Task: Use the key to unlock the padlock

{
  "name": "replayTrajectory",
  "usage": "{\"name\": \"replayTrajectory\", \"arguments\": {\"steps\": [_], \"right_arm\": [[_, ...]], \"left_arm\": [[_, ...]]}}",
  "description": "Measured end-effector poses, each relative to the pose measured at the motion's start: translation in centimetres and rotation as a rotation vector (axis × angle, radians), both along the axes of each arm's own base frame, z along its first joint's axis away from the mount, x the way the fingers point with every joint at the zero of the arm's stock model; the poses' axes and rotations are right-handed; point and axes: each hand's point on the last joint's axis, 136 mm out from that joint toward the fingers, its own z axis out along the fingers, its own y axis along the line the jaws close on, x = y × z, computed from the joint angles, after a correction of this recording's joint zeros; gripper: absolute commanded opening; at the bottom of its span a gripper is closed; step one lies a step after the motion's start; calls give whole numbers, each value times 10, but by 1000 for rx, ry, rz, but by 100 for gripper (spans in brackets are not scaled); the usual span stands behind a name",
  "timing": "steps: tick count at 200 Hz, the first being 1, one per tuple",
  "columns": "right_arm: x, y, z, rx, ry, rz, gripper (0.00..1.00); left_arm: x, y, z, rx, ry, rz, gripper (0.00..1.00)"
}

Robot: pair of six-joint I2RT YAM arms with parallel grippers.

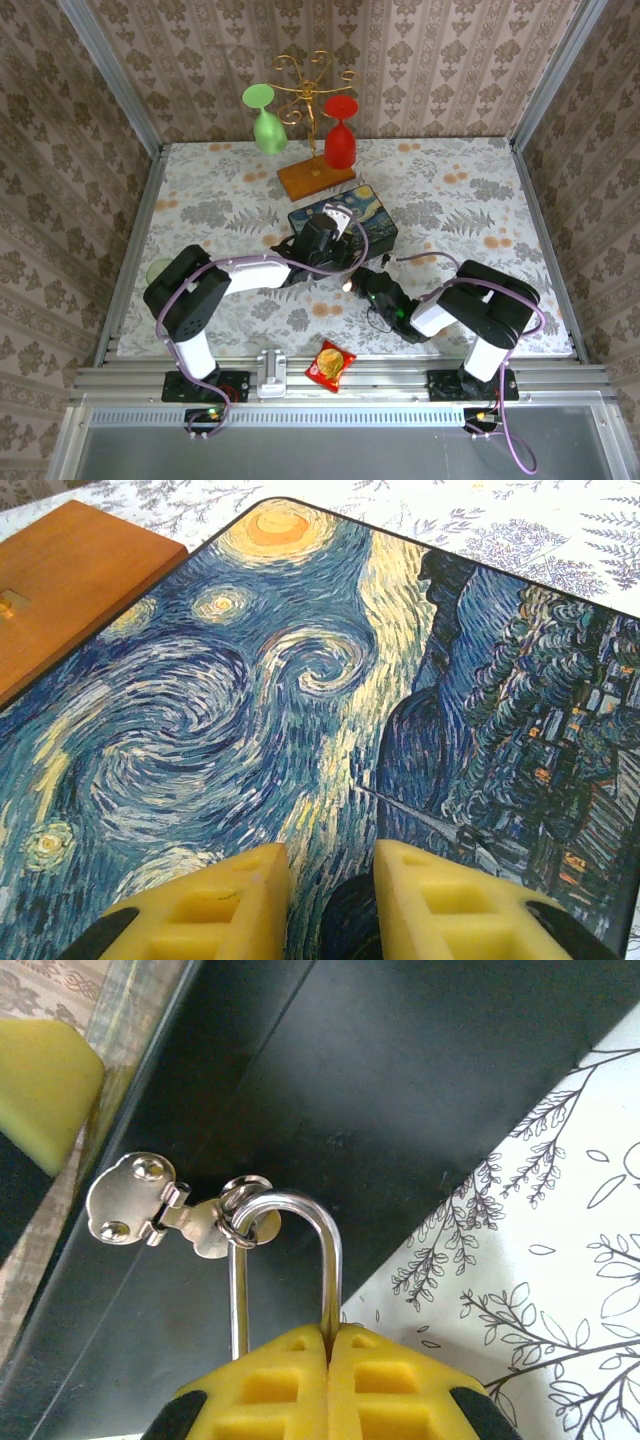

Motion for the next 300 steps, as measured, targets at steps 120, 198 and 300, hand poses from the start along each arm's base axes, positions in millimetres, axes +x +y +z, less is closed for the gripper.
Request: {"name": "replayTrajectory", "arguments": {"steps": [120,198,300], "right_arm": [[8,-22,11,-49,-21,-39,0],[18,-27,10,-30,-5,-49,0],[20,-24,7,47,4,-74,0]], "left_arm": [[-2,3,-1,-34,-96,-13,26],[-3,2,0,-36,-114,-12,27],[-25,14,11,206,-78,-78,78]]}}
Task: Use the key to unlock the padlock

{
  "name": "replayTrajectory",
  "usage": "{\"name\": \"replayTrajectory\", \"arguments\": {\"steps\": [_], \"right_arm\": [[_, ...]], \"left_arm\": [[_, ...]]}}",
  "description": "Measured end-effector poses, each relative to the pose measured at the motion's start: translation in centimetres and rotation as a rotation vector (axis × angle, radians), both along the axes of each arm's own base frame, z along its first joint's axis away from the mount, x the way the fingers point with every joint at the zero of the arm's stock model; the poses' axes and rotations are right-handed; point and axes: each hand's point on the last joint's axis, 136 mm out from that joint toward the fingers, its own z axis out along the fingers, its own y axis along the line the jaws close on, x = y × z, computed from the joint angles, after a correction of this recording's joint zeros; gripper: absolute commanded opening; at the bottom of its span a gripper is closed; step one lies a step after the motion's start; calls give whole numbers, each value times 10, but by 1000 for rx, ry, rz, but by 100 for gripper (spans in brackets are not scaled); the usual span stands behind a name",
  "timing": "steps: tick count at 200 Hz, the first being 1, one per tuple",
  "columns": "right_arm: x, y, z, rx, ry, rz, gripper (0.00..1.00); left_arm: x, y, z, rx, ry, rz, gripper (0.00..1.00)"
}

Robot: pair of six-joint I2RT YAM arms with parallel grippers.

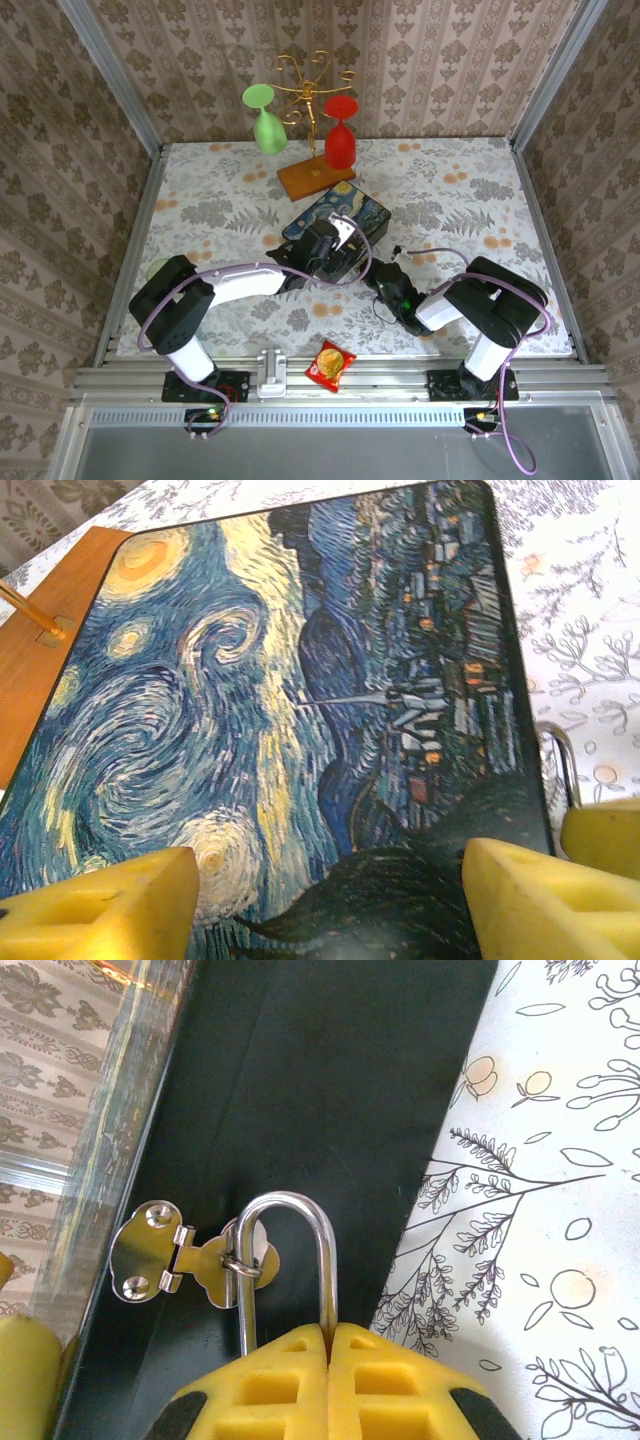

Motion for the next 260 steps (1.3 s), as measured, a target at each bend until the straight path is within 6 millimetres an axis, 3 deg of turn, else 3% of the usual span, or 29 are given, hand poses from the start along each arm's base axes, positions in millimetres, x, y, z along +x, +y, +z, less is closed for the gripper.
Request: {"name": "replayTrajectory", "arguments": {"steps": [60,79,101,140,222,260], "right_arm": [[-1,-1,-1,11,-6,-1,0],[-1,-1,-1,18,-10,-2,0],[-1,-1,-1,25,-13,-3,0],[-2,-1,-1,35,-12,-3,0],[-1,-5,2,71,13,26,0],[14,-5,-3,156,-4,-19,0]], "left_arm": [[-6,-13,-1,44,10,-51,86],[-18,-11,-26,165,26,-83,84],[-16,-12,-28,235,-1,-65,78],[-19,-13,-26,274,-36,-50,58],[-28,-12,-27,239,-60,-68,50],[-29,-14,-29,246,-68,-67,47]]}}
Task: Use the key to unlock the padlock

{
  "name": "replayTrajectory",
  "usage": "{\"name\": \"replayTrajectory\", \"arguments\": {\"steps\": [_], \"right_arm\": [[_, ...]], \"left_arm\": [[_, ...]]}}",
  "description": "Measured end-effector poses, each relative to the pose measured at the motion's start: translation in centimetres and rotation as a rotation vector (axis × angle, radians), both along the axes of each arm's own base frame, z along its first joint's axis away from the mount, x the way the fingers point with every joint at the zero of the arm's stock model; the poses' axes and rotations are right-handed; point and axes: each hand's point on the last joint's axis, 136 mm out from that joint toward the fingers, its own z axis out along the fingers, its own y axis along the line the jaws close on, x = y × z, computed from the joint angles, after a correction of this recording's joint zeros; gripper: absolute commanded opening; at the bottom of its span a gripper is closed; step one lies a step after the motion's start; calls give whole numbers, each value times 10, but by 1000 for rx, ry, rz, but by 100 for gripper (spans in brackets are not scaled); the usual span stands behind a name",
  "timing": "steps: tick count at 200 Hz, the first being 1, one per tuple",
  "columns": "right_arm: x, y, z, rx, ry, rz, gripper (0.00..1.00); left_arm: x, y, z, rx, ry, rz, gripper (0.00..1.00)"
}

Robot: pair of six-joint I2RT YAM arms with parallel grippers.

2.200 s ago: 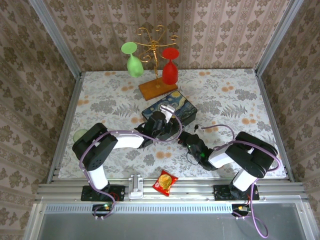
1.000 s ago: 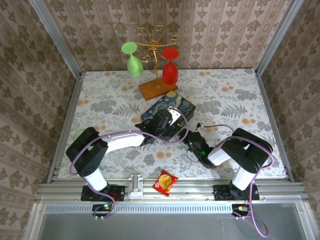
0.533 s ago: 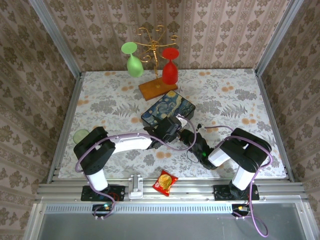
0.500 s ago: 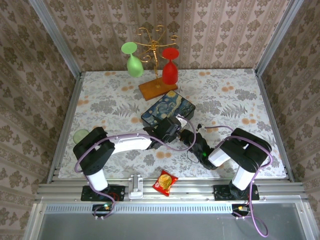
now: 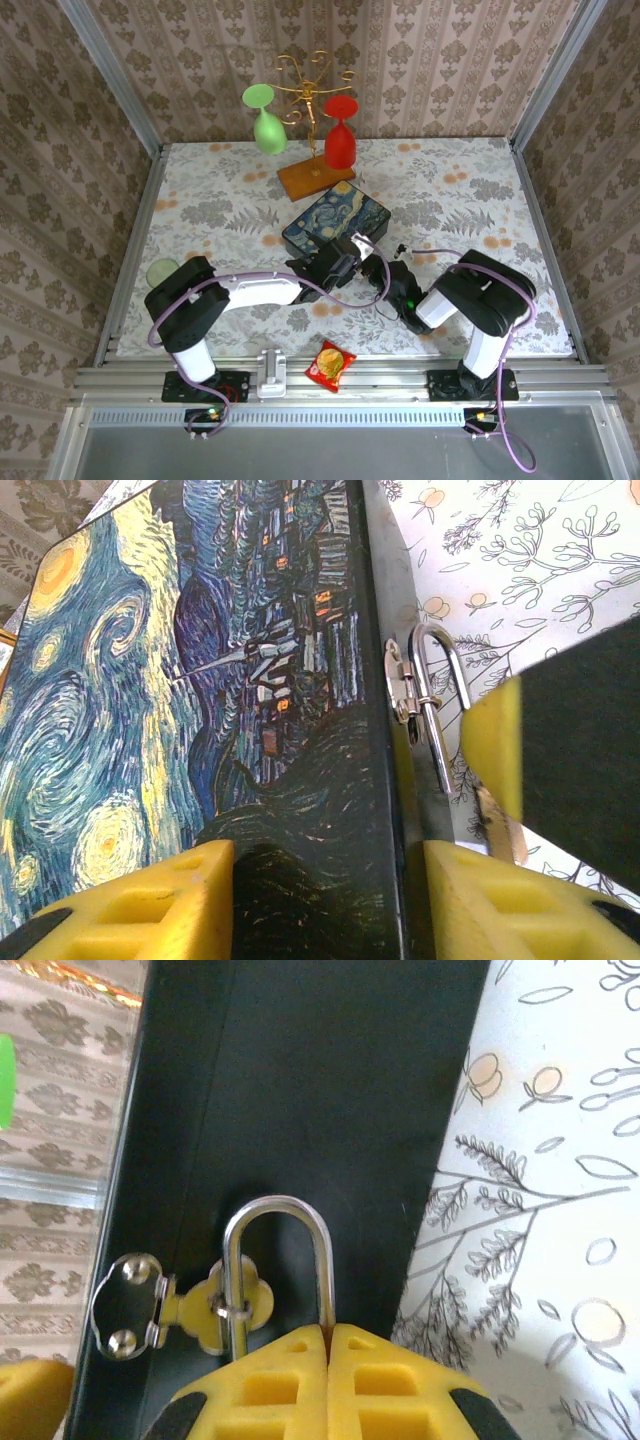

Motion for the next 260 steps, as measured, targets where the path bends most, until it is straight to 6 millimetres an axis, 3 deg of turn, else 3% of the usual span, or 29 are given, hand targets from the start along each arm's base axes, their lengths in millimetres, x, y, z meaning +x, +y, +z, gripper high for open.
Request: {"name": "replayTrajectory", "arguments": {"steps": [87,148,189,260], "right_arm": [[11,-16,6,51,-17,-60,0],[7,-20,9,61,-15,-45,0],[6,-40,13,17,-3,-92,0],[3,-62,1,-39,87,-97,0]], "left_arm": [[-1,-2,2,19,-20,12,45],[-3,-3,3,33,-17,9,44],[-3,-1,3,39,-17,12,44],[-5,4,4,85,-2,17,48]]}}
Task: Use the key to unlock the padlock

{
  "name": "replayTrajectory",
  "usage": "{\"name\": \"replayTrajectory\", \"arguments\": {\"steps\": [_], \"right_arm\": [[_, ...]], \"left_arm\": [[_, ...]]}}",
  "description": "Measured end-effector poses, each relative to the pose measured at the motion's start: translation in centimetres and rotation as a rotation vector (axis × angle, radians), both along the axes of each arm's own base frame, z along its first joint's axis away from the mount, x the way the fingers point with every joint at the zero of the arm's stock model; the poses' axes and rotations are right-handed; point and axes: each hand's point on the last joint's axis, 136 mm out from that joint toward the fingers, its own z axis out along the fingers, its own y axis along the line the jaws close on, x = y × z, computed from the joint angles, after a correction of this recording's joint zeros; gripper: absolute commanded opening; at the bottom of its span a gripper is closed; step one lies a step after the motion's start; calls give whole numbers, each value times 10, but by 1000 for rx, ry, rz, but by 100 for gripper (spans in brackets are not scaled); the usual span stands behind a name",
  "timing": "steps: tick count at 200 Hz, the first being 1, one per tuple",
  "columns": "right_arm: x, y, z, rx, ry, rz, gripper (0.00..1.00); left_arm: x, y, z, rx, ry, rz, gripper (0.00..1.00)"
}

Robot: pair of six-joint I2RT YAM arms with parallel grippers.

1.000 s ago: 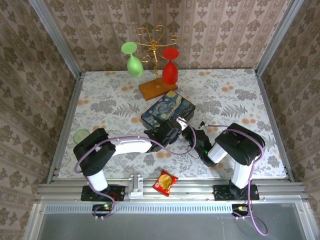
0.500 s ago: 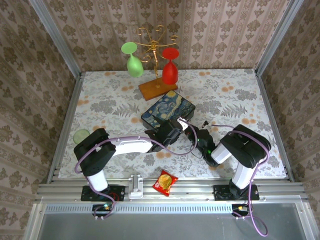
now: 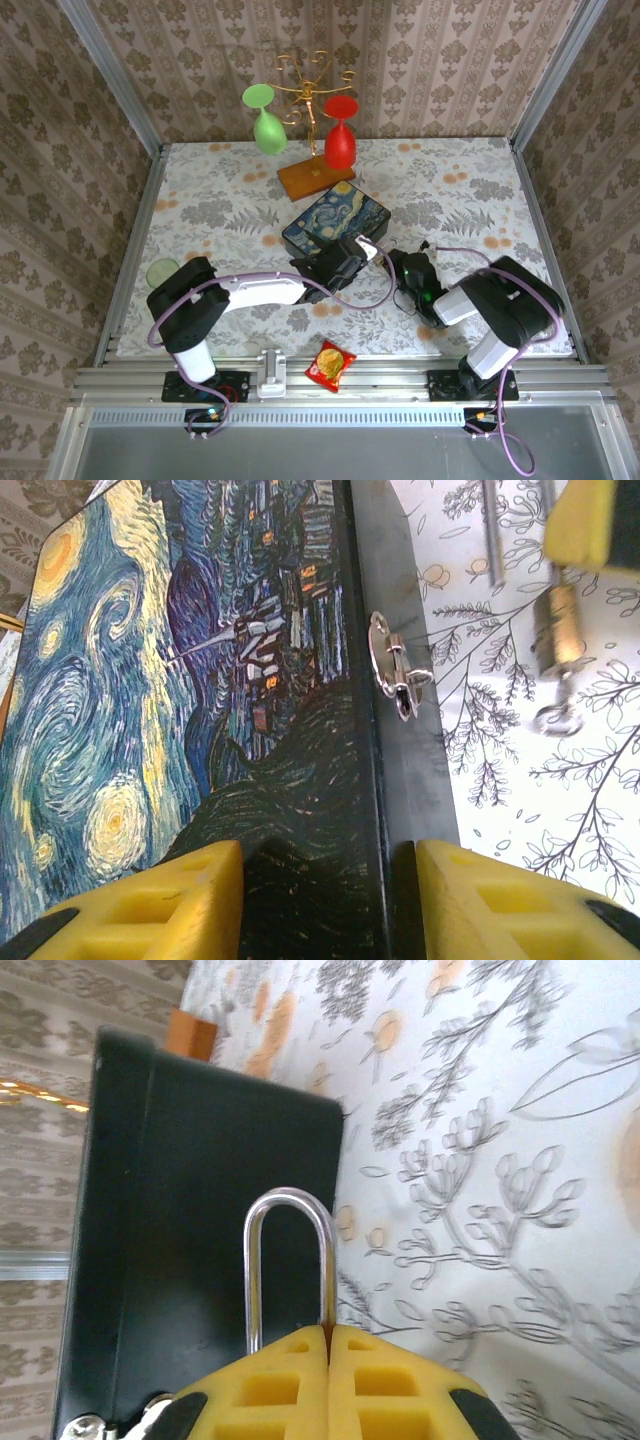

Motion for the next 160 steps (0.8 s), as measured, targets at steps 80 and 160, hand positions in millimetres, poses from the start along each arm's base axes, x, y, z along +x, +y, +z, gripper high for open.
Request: {"name": "replayTrajectory", "arguments": {"steps": [80,160], "right_arm": [[-37,-35,40,-274,94,91,0],[-81,-85,25,-579,402,214,0]], "left_arm": [[-7,23,0,89,27,8,49],[-7,44,-3,206,17,22,56]]}}
